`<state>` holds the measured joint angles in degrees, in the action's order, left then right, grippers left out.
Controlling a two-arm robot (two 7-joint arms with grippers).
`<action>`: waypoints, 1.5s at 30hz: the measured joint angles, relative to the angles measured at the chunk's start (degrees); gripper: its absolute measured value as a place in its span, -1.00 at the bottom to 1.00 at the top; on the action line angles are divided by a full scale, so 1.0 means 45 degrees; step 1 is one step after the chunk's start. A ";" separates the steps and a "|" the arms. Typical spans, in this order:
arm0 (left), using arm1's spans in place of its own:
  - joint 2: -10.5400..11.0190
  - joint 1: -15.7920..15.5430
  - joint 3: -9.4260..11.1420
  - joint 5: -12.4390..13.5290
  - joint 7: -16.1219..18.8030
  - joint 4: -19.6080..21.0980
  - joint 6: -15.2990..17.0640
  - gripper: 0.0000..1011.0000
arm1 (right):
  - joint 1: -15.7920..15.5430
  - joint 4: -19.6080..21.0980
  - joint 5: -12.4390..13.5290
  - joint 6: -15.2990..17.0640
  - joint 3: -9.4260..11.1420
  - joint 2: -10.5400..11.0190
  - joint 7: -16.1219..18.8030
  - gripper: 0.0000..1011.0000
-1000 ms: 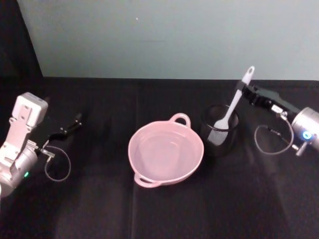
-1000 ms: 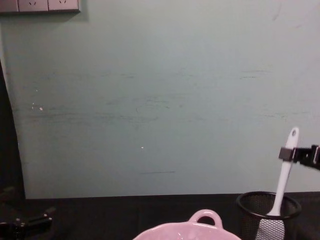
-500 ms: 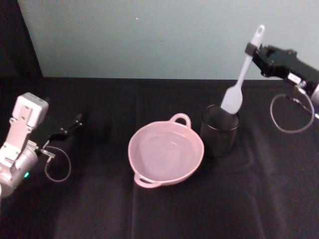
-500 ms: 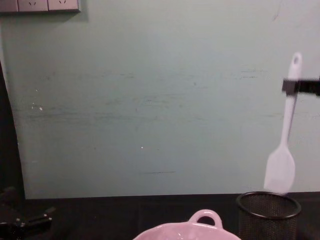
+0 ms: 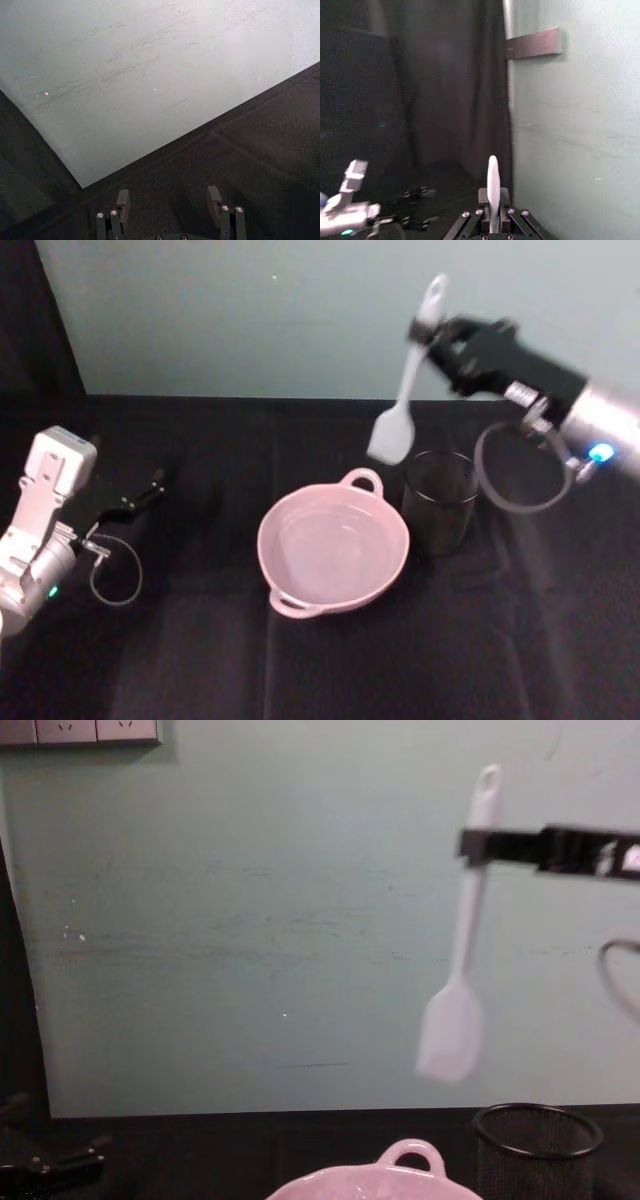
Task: Use the one hand to pick up the spoon and stir the clear water in the bowl.
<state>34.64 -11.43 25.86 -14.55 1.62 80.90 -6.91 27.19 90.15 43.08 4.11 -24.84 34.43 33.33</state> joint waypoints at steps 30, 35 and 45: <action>0.0000 0.0001 0.0001 0.0000 0.0000 0.0000 0.0000 1.00 | -0.1277 -0.2234 -0.1733 -0.2837 -0.1448 -0.1311 0.2293 -0.78; 0.0000 0.0001 0.0000 0.0000 0.0000 0.0000 0.0000 1.00 | -0.1120 -0.2865 -0.1859 -0.3306 -0.1663 -0.1927 0.2492 -0.78; 0.0000 0.0000 0.0001 0.0000 0.0000 0.0000 0.0000 1.00 | -0.0459 -0.4757 -0.2976 -0.5151 -0.1572 -0.3428 0.1716 -0.78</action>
<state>34.64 -11.43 25.86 -14.55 1.62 80.90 -6.91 25.13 68.75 29.69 -19.07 -31.91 19.00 41.06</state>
